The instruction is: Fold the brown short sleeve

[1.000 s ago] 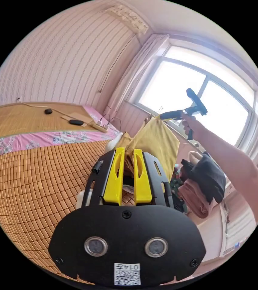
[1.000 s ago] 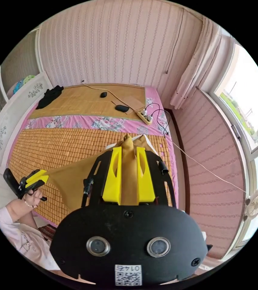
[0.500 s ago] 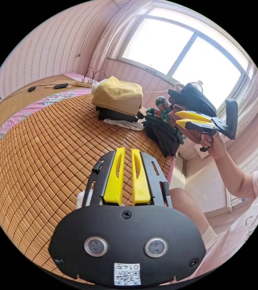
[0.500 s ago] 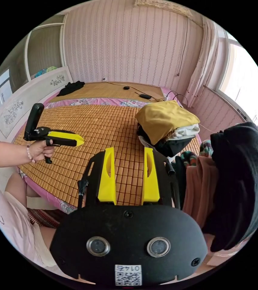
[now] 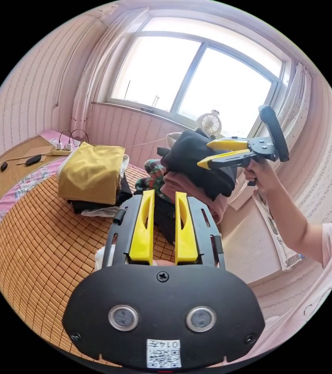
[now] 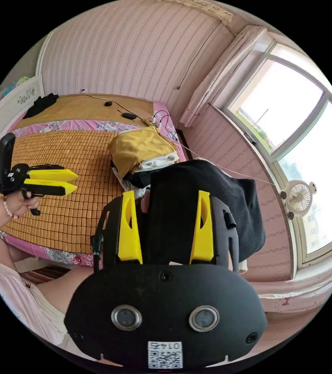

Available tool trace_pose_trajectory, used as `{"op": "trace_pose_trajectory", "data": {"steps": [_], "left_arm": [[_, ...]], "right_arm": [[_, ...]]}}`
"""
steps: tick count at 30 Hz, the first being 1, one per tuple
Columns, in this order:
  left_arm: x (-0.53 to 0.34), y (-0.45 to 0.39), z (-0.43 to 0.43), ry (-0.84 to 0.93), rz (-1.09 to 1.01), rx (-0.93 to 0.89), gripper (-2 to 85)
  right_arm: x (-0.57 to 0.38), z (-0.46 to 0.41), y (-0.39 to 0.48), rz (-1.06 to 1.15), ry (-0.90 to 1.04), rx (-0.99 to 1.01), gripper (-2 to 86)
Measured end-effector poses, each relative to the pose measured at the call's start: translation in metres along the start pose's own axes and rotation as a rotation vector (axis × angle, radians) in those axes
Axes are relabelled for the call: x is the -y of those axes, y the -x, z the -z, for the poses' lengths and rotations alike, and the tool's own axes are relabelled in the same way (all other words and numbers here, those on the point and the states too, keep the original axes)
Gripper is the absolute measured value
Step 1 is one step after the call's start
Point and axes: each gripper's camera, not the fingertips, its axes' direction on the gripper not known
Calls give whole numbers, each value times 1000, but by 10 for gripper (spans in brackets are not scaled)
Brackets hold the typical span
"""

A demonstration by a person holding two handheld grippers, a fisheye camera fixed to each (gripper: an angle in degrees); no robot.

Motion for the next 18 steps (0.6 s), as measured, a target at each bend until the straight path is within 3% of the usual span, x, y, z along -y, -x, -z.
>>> {"op": "trace_pose_trajectory", "data": {"steps": [3, 12, 15, 18], "left_arm": [[36, -18, -17, 2, -60, 2, 89], [100, -54, -70, 99, -148, 40, 127], [101, -51, -89, 266, -56, -12, 88], [95, -50, -49, 189, 19, -58, 16]], "right_arm": [[-22, -10, -11, 3, 2, -116, 70], [-139, 55, -86, -196, -290, 69, 46], [-169, 70, -106, -251, -377, 121, 44], [-190, 88, -124, -280, -487, 165, 39]]}}
